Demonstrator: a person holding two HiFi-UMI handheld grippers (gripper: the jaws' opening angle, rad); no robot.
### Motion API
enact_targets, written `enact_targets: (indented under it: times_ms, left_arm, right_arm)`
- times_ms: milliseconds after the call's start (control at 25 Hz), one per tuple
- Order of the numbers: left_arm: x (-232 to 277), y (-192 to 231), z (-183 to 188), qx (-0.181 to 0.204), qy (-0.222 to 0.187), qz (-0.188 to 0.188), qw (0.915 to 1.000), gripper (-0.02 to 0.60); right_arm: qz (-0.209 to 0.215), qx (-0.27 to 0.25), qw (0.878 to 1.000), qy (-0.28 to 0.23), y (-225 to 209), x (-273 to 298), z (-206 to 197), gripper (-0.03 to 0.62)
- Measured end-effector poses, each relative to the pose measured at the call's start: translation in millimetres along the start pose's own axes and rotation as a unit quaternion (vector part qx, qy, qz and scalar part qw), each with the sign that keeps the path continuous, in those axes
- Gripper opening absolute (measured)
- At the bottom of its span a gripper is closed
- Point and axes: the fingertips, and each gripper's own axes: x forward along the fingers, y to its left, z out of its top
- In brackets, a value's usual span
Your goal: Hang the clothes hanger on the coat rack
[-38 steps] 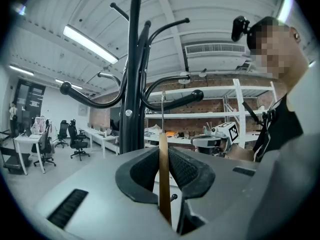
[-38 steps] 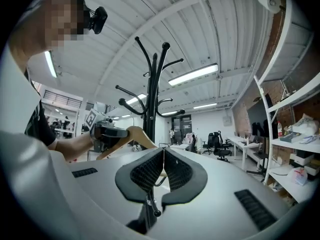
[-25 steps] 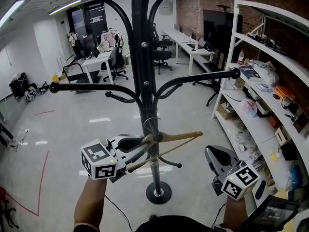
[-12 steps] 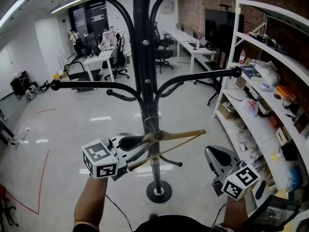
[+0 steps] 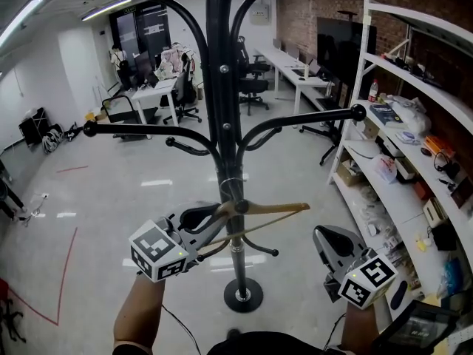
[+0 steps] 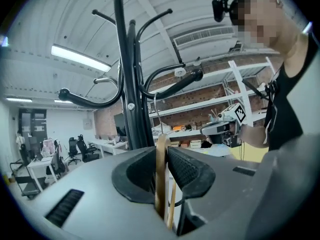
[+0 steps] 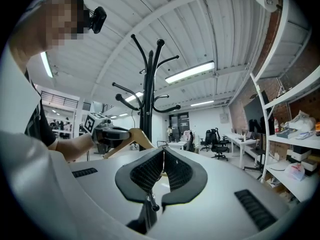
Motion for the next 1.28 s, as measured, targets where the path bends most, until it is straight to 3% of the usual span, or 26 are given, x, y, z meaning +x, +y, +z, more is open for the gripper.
enact_targets:
  times_ms: [1000,1120,1280]
  left_arm:
    - [-26.1,8.3,-1.5,0.01,0.014,0.087,0.996,0.09]
    - [-39.9,6.8,12.7,-0.002,-0.014,0.103,0.9945,0.091]
    - [-71.6,-1.8,25.7,-0.02,-0.054,0.152,0.9867,0.091]
  right_arm:
    - [0.046,0.005,0.999,-0.008,3.5,-6.7,-0.4,0.008]
    - [0.056,0.009,0.998,-0.009,3.2,-9.2,-0.1,0.008]
    - [0.078,0.016,0.997,-0.01,4.0,-14.5,-3.1,0.008]
